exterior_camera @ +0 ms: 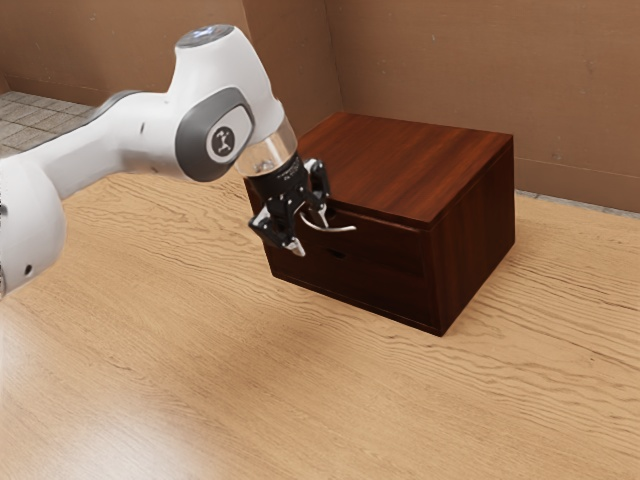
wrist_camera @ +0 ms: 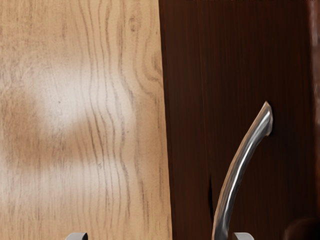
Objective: Pull the drawer handle with one arm to open the drawer
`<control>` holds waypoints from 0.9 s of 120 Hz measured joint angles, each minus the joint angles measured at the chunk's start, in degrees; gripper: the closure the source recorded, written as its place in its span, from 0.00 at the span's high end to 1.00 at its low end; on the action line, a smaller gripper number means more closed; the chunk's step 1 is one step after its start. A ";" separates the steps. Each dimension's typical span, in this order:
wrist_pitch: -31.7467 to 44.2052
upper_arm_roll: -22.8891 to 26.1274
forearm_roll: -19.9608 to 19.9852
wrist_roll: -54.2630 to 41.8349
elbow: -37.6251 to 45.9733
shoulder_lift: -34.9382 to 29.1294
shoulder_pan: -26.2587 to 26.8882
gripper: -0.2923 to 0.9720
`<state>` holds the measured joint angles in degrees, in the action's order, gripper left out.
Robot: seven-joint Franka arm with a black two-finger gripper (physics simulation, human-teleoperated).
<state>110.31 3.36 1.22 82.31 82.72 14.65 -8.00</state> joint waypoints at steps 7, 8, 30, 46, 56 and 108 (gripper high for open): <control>0.33 -0.01 -0.03 -0.04 -0.22 0.25 0.00 0.48; 0.37 -0.01 -0.03 -0.05 -0.24 0.28 -0.01 0.48; 1.04 -0.17 -0.06 -0.33 -0.65 0.42 -0.05 0.47; 1.31 -0.24 -0.07 -0.57 -1.09 0.55 -0.04 0.46; 1.48 -0.18 -0.02 -0.81 -1.31 1.25 -0.21 0.46; 1.85 -0.12 0.06 -1.55 -0.64 1.02 -0.41 0.33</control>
<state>112.16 3.24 1.28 80.76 82.08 15.67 -8.41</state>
